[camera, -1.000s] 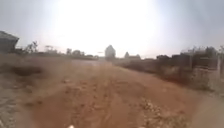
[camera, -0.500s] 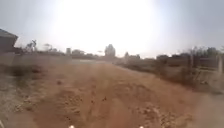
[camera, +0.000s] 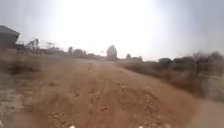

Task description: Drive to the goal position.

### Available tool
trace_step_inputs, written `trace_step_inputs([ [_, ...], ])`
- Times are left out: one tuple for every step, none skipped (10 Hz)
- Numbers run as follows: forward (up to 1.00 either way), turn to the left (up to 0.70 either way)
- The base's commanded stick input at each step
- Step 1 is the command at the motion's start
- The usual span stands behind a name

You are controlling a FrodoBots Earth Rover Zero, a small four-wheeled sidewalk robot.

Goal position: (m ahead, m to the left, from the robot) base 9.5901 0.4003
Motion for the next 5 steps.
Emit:
trace_step_inputs([
  [0.7,0.0],
  [0.7,0.0],
  [0.7,0.0],
  [0.7,0.0],
  [0.7,0.0],
])
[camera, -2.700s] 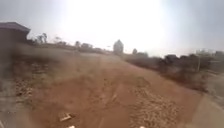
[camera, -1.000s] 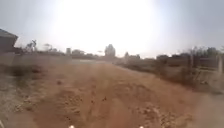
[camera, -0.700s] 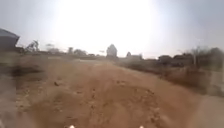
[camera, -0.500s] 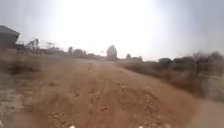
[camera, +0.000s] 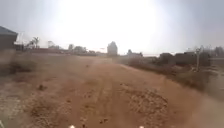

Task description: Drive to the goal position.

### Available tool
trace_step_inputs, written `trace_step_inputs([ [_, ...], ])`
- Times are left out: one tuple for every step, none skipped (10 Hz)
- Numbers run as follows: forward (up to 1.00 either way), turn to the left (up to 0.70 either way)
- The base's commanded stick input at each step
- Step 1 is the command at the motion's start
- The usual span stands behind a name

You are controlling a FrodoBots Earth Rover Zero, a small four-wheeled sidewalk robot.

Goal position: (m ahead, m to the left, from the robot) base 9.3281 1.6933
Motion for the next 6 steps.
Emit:
trace_step_inputs([
  [0.7,0.0],
  [0.7,0.0],
  [0.7,0.0],
  [0.7,0.0],
  [0.7,0.0],
  [0.7,0.0],
])
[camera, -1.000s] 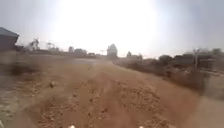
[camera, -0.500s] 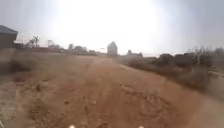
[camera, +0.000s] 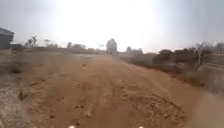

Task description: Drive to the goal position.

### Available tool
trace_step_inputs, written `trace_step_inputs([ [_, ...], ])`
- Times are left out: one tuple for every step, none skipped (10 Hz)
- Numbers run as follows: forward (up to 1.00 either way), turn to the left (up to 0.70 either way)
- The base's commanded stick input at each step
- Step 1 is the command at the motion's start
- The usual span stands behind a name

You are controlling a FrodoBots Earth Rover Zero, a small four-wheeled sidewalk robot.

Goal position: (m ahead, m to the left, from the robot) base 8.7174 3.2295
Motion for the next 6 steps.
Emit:
trace_step_inputs([
  [0.7,0.0],
  [0.7,0.0],
  [0.7,0.0],
  [0.7,0.0],
  [0.7,0.0],
  [0.7,0.0],
])
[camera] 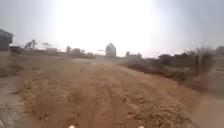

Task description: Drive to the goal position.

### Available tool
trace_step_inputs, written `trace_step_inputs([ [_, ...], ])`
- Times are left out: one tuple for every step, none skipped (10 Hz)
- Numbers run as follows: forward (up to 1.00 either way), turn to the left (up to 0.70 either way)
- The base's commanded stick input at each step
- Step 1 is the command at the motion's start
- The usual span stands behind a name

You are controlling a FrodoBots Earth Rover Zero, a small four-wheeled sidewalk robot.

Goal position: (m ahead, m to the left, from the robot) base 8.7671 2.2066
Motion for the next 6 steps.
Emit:
trace_step_inputs([
  [0.7,0.0],
  [0.7,0.0],
  [0.7,0.0],
  [0.7,0.0],
  [0.7,0.0],
  [0.65,0.0],
])
